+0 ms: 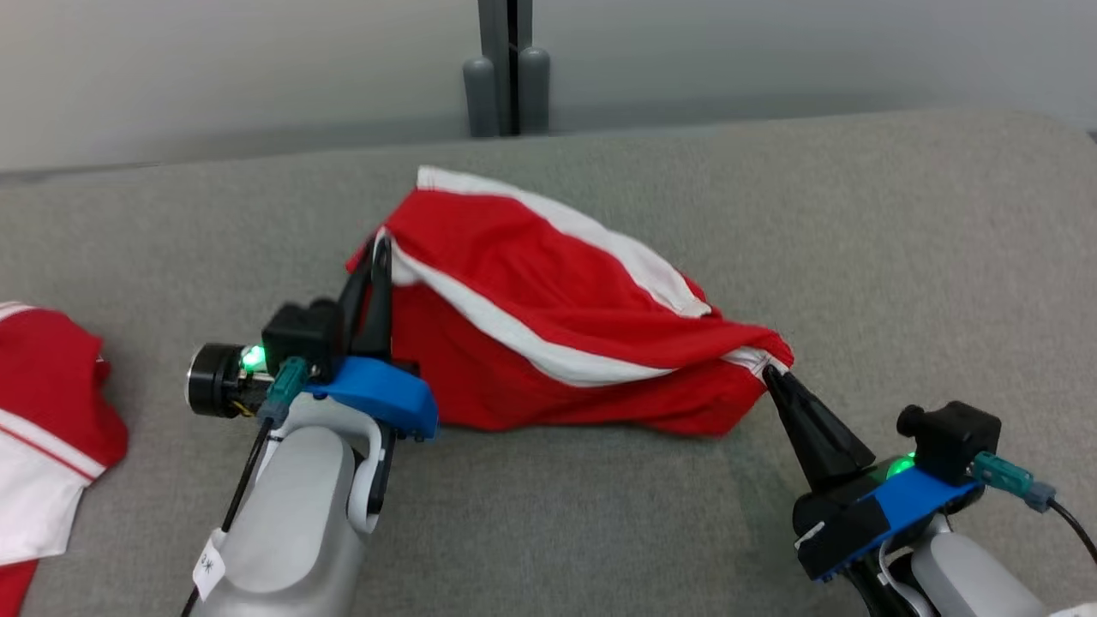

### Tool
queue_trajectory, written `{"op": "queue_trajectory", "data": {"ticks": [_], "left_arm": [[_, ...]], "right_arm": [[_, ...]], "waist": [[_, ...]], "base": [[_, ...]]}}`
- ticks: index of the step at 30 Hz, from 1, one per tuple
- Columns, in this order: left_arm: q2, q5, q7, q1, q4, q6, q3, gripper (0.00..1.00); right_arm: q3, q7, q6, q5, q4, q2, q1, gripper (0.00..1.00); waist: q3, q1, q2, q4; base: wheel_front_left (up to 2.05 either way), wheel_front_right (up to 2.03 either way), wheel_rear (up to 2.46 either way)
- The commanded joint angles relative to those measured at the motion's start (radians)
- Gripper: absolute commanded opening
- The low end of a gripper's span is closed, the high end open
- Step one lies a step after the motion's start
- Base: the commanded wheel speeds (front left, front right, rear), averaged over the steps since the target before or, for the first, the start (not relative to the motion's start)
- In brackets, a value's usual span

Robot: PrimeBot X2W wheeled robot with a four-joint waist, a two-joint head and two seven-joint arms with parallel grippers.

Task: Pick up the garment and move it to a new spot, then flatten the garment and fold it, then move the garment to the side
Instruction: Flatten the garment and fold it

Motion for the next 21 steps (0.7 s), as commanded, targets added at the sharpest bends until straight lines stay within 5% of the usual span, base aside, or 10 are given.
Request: {"op": "queue_trajectory", "data": {"ticks": [1,10,21], "left_arm": [[0.001,0.003,-0.002,-0.028,0.018,-0.003,-0.003,0.0],[0.021,0.025,-0.003,-0.368,0.229,0.023,0.02,0.0],[0.037,0.043,0.004,-0.566,0.437,0.024,0.005,0.0]], "right_arm": [[0.003,-0.003,0.0,0.006,-0.004,0.008,-0.024,0.0],[0.05,-0.003,0.0,0.07,-0.007,0.035,-0.178,0.0],[0.101,-0.003,0.0,0.101,0.004,0.053,-0.267,0.0]], "waist": [[0.025,-0.0004,-0.0001,0.002],[0.173,-0.0004,-0.0001,-0.072],[0.26,-0.0004,-0.0001,-0.122]], "base": [[0.0,0.0,0.0],[0.0,0.0,0.0],[0.0,0.0,0.0]]}}
